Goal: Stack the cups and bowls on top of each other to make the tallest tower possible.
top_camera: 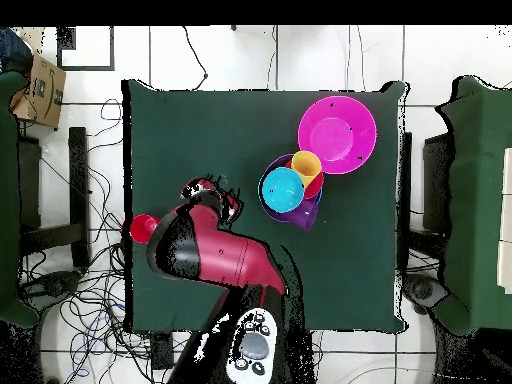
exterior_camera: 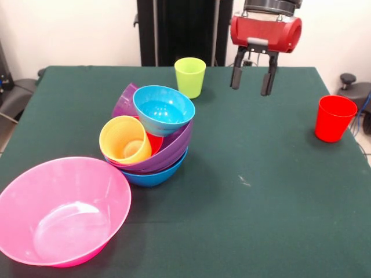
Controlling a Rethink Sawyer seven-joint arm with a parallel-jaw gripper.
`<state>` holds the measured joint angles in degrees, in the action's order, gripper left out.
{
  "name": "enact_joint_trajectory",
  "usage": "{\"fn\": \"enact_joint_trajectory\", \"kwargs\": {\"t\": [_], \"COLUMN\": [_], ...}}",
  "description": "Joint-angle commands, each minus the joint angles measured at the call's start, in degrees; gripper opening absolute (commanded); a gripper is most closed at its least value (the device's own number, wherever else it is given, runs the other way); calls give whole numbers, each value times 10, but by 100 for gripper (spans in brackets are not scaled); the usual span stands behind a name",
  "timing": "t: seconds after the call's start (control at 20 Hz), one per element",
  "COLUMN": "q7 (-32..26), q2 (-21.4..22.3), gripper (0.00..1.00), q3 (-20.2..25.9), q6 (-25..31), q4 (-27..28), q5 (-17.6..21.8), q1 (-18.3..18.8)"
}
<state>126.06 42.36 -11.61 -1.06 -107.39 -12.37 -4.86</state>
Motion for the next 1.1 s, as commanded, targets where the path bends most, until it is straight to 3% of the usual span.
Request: {"fn": "enact_joint_trajectory", "kwargs": {"t": [0.05,0.3,0.45,0.6,0.8,1.1], "q7": [124,123,107,77,52,11], "q2": [31,51,60,90,115,148], "gripper": [100,100,100,100,100,100], "q3": [83,86,92,118,180,205], "q6": [-17,-10,8,48,54,80], "q4": [-40,-48,-60,-112,-177,-231], "q5": [-15,-26,-18,4,28,56], "q1": [15,11,29,78,157,215]}}
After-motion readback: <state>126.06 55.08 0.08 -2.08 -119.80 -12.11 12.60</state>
